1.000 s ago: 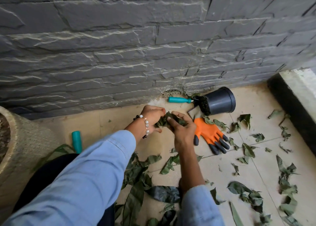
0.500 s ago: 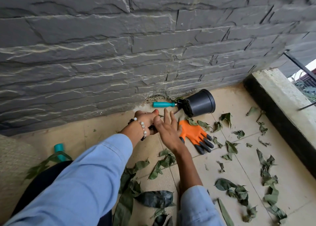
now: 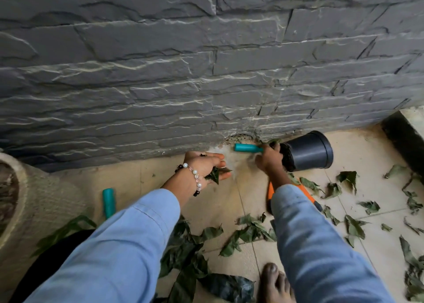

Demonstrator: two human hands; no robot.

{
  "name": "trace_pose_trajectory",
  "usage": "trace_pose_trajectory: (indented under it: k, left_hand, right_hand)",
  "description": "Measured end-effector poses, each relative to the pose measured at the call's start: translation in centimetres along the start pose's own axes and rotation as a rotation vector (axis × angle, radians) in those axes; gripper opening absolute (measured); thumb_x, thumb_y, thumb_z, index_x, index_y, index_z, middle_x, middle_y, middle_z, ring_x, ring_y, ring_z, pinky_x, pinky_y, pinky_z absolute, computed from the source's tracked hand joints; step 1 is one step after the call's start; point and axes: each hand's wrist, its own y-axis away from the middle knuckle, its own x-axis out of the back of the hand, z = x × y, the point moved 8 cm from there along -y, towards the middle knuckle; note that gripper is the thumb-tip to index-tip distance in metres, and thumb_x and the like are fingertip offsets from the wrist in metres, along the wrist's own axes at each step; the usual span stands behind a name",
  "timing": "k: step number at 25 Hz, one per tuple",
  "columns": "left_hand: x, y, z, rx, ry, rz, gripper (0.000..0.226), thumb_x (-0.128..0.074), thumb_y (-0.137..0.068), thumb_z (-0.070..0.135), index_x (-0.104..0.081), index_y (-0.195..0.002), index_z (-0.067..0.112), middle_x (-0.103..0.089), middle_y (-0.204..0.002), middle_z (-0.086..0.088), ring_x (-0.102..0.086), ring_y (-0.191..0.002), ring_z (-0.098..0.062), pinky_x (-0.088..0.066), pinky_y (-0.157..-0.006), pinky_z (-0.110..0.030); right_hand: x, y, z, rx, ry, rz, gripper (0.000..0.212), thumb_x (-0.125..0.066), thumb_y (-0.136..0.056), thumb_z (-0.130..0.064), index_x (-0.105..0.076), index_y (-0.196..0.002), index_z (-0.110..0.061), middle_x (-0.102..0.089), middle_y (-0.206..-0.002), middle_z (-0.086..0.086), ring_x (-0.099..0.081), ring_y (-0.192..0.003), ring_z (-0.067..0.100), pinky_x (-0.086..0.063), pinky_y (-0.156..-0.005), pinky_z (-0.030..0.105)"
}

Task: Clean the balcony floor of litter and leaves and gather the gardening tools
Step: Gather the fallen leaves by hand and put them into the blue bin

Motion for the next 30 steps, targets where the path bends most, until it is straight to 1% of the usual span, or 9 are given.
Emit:
trace_pose_trajectory:
  k: [4, 9, 12, 16, 19, 21, 24, 28, 30]
  left_hand:
    - [-0.4, -0.6, -0.1, -0.014, -0.071, -0.004, 0.017, -0.054, -0.088, -0.015, -0.065, -0.079, -0.005, -0.061, -0.072, -0.018, -0.056, -0.052, -0.021, -0.055, -0.046, -0.026]
    - [-1.9, -0.6, -1.7, 0.108, -0.221, -0.062, 0.007, -0.063, -0.088, -0.003, -0.062, -0.082, 0.001, -0.059, -0.071, -0.013, -0.052, -0.054, -0.019, -0.051, -0.05, -0.028]
    - [-3.8, 0.1, -2.3, 0.122, -0.283, -0.128, 0.004, -0.065, -0.09, 0.005, -0.061, -0.088, 0.003, -0.058, -0.074, -0.011, -0.054, -0.062, -0.019, -0.052, -0.055, -0.032]
    - [-5.1, 1.0, -2.9, 0.083, -0.37, -0.187, 0.003, -0.065, -0.089, 0.005, -0.065, -0.087, 0.005, -0.06, -0.077, -0.011, -0.055, -0.066, -0.018, -0.053, -0.057, -0.032]
    - [-5.1, 1.1, -2.8, 0.048, -0.41, -0.208, 0.001, -0.066, -0.089, 0.005, -0.066, -0.088, 0.006, -0.062, -0.08, -0.011, -0.057, -0.069, -0.017, -0.054, -0.054, -0.03]
    - [-4.9, 0.9, -2.8, 0.027, -0.426, -0.207, 0.001, -0.067, -0.088, 0.007, -0.066, -0.089, 0.007, -0.062, -0.08, -0.01, -0.058, -0.068, -0.017, -0.054, -0.055, -0.03]
    - [-4.9, 0.6, -2.9, -0.038, -0.509, -0.202, 0.006, -0.069, -0.088, 0.015, -0.067, -0.088, 0.009, -0.062, -0.078, -0.007, -0.057, -0.066, -0.015, -0.057, -0.058, -0.032]
    - [-6.5, 0.9, -3.6, -0.092, -0.536, -0.233, 0.023, -0.071, -0.085, 0.037, -0.068, -0.086, 0.015, -0.063, -0.081, -0.007, -0.06, -0.068, -0.02, -0.06, -0.068, -0.041]
    - [-8.1, 1.6, -4.7, -0.002, -0.503, -0.313, 0.033, -0.069, -0.082, 0.05, -0.067, -0.085, 0.016, -0.067, -0.083, -0.008, -0.065, -0.077, -0.025, -0.059, -0.068, -0.043]
  right_hand:
    - [1.5, 0.0, -0.9, 0.039, -0.06, 0.141, 0.039, -0.056, -0.089, -0.02, -0.056, -0.122, 0.0, -0.052, -0.13, 0.026, -0.048, -0.121, 0.041, -0.039, -0.098, 0.04]
    - [1.9, 8.4, 2.7, -0.128, -0.775, 0.485, 0.019, -0.07, -0.083, -0.024, -0.071, -0.087, -0.006, -0.072, -0.082, 0.011, -0.068, -0.08, 0.028, -0.052, -0.079, 0.034]
    - [1.1, 12.5, 6.9, -0.376, -0.946, 0.531, 0.028, -0.072, -0.08, -0.012, -0.059, -0.103, -0.005, -0.064, -0.097, 0.006, -0.061, -0.089, 0.022, -0.045, -0.085, 0.024]
    - [1.1, 12.0, 10.2, -0.461, -0.745, 0.385, 0.049, -0.068, -0.083, -0.011, -0.05, -0.127, -0.004, -0.062, -0.113, 0.016, -0.058, -0.108, 0.032, -0.043, -0.091, 0.033]
    - [1.3, 10.3, 9.9, -0.397, -0.484, 0.281, 0.03, -0.061, -0.086, -0.011, -0.061, -0.115, -0.001, -0.066, -0.109, 0.022, -0.06, -0.103, 0.039, -0.047, -0.087, 0.039]
    - [2.5, 11.0, 10.1, -0.418, -0.474, 0.411, 0.02, -0.058, -0.087, -0.011, -0.066, -0.102, 0.0, -0.068, -0.103, 0.023, -0.062, -0.099, 0.039, -0.046, -0.085, 0.038]
    - [2.9, 14.4, 9.6, -0.452, -0.759, 0.582, 0.023, -0.062, -0.088, -0.011, -0.068, -0.109, -0.004, -0.069, -0.101, 0.015, -0.063, -0.094, 0.029, -0.044, -0.083, 0.031]
    - [1.0, 17.0, 5.4, -0.247, -1.024, 0.44, 0.021, -0.076, -0.077, -0.028, -0.075, -0.094, -0.016, -0.07, -0.088, 0.012, -0.058, -0.074, 0.018, -0.053, -0.073, 0.036]
    - [1.3, 18.5, 2.8, -0.13, -1.127, 0.407, 0.016, -0.075, -0.079, -0.019, -0.075, -0.094, -0.013, -0.069, -0.086, 0.009, -0.06, -0.072, 0.017, -0.051, -0.07, 0.032]
